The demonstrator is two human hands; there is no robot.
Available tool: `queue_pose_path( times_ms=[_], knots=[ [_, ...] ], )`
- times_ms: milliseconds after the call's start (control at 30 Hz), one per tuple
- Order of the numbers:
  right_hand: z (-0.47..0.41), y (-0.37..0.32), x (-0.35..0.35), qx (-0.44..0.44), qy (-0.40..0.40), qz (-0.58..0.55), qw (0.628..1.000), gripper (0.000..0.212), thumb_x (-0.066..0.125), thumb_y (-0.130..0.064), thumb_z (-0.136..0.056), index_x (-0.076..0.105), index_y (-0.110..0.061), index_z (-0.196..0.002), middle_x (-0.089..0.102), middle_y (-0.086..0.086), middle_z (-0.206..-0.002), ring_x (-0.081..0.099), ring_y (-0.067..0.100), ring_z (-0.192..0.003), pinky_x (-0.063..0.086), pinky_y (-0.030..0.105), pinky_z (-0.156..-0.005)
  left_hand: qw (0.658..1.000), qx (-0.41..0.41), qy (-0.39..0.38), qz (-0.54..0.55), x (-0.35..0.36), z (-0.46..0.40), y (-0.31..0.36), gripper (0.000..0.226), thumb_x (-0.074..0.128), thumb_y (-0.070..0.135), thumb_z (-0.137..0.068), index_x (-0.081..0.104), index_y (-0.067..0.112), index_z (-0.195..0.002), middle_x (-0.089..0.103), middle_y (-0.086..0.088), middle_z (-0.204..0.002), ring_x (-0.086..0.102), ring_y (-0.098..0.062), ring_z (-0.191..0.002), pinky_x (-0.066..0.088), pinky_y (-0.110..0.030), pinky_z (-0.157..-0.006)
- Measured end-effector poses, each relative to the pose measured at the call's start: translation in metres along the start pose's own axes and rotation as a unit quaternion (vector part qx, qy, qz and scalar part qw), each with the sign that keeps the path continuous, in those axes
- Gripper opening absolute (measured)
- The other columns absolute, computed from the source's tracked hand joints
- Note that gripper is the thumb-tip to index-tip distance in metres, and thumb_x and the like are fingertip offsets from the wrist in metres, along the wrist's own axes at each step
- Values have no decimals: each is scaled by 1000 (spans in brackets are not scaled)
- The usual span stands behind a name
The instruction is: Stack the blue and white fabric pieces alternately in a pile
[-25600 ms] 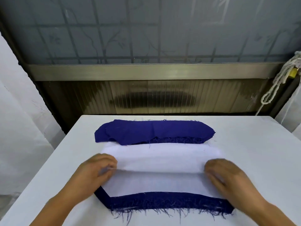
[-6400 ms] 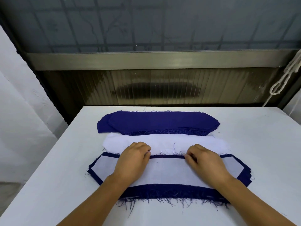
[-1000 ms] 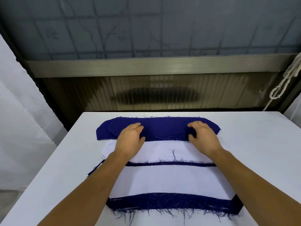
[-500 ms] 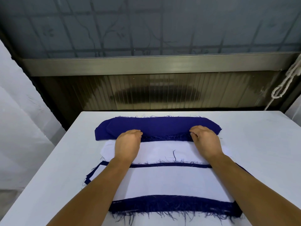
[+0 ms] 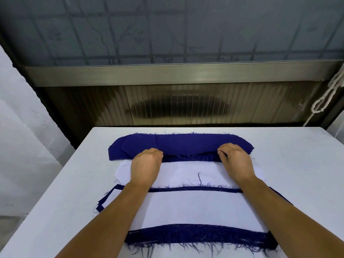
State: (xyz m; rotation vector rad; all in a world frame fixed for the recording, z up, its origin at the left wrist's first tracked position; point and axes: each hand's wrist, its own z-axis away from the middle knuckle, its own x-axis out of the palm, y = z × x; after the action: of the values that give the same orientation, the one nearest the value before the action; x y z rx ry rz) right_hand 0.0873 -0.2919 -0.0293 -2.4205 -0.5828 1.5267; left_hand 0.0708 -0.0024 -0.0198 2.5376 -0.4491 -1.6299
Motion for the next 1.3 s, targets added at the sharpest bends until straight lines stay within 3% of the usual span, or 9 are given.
queue_pose_path(
  times_ms=[233,467,633,800,967,1133,1300],
  knots=[
    [-2,-3,-2,26,3,-46,999,7,66,-9,-88,67,-16,-89,63,-7,-89,55,13,-83,45,24,-69,998,-20,27,53,0,-1,3,5,70,10,-85,72,14,-83,67,2,-79,59,-15,-67,51,-29,-60],
    [-1,-3,-4,10,8,-106,994,13,53,-14,-97,67,-14,-97,63,-5,-93,56,16,-88,46,30,-80,994,-6,8,105,6,-1,-2,13,66,24,-90,59,20,-79,57,10,-84,50,-8,-80,45,-20,-66],
    [0,-2,-3,15,36,-82,996,15,57,-4,-90,65,-15,-95,63,-5,-95,53,16,-86,42,29,-79,994,-3,30,107,1,0,3,5,59,17,-94,62,16,-91,63,6,-91,56,-12,-84,50,-27,-72],
    [1,1,-4,22,55,-66,996,20,61,1,-86,65,-16,-95,64,-3,-94,55,19,-85,47,35,-81,996,-50,1,68,1,1,1,16,54,2,-91,60,15,-98,61,1,-80,55,-17,-71,50,-35,-62],
    [3,-2,-7,-37,94,-56,993,21,63,3,-87,71,-10,-102,65,3,-95,58,25,-85,46,38,-83,998,-27,-27,53,6,0,-4,33,59,9,-92,63,16,-124,62,0,-105,54,-18,-94,50,-31,-78],
    [3,-7,-15,-53,117,-49,990,15,64,-2,-88,69,-11,-99,64,1,-96,57,23,-90,33,25,-87,996,-32,27,78,2,-2,-6,22,61,15,-94,71,13,-113,65,0,-103,57,-17,-93,52,-29,-78],
    [0,-23,-38,-65,114,-52,990,9,61,-9,-92,68,-12,-97,65,0,-94,58,22,-88,38,28,-86,991,-42,80,96,-22,-2,-8,22,70,6,-84,72,15,-104,69,4,-102,62,-15,-91,48,-22,-79]
  ],
)
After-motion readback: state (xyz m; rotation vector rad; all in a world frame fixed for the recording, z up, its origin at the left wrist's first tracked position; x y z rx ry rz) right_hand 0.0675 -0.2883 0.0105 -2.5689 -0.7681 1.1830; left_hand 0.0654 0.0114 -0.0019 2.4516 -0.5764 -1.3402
